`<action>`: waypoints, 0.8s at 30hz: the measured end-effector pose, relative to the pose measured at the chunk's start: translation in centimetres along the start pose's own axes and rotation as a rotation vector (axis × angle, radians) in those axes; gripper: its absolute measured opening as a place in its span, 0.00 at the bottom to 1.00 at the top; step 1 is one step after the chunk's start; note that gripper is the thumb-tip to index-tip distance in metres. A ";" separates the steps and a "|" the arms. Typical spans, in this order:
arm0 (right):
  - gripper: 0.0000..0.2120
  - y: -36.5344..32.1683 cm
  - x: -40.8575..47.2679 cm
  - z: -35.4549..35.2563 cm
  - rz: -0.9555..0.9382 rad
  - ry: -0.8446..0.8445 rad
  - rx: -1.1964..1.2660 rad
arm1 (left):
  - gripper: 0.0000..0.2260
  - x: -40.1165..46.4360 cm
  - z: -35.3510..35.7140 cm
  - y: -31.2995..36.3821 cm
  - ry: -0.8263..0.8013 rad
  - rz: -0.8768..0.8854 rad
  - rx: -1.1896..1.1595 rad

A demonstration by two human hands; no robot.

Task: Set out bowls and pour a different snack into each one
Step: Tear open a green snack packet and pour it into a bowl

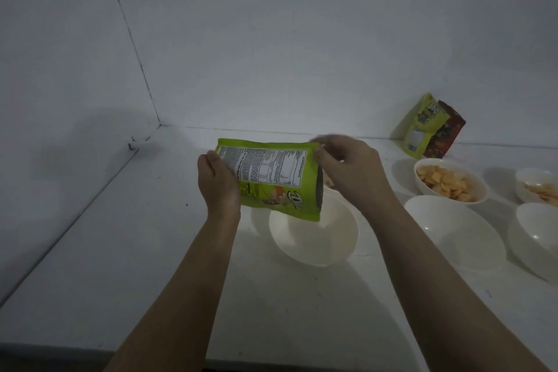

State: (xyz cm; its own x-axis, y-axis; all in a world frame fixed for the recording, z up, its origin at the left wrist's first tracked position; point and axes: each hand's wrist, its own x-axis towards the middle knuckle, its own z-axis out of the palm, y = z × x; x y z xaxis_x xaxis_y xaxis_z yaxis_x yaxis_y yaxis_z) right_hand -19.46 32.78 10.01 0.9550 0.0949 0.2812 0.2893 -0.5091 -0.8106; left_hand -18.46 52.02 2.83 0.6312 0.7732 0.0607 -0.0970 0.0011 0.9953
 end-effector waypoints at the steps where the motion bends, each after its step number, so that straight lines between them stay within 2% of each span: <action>1: 0.08 0.4 0.1 0.1 0.004 0.001 0.006 | 0.15 -0.4 -0.1 0.0 0.013 0.032 0.011; 4: 0.05 1.6 0.2 0.5 -0.029 -0.003 -0.045 | 0.14 -1.0 -0.6 0.0 0.044 0.111 0.044; 13: 0.06 3.1 -0.9 0.4 -0.127 0.031 -0.080 | 0.12 -1.7 -1.5 2.0 0.069 0.390 0.162; 24: 0.06 4.3 -0.6 0.7 -0.061 -0.038 -0.223 | 0.11 -2.6 -1.8 2.4 0.011 0.512 0.302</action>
State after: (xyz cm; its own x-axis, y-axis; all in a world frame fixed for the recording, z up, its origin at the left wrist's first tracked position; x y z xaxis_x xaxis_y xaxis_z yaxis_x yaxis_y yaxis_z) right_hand -18.76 31.15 6.01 0.9391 0.1615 0.3033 0.3290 -0.6772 -0.6582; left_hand -21.70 51.20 4.91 0.5538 0.6344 0.5393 -0.1625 -0.5528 0.8173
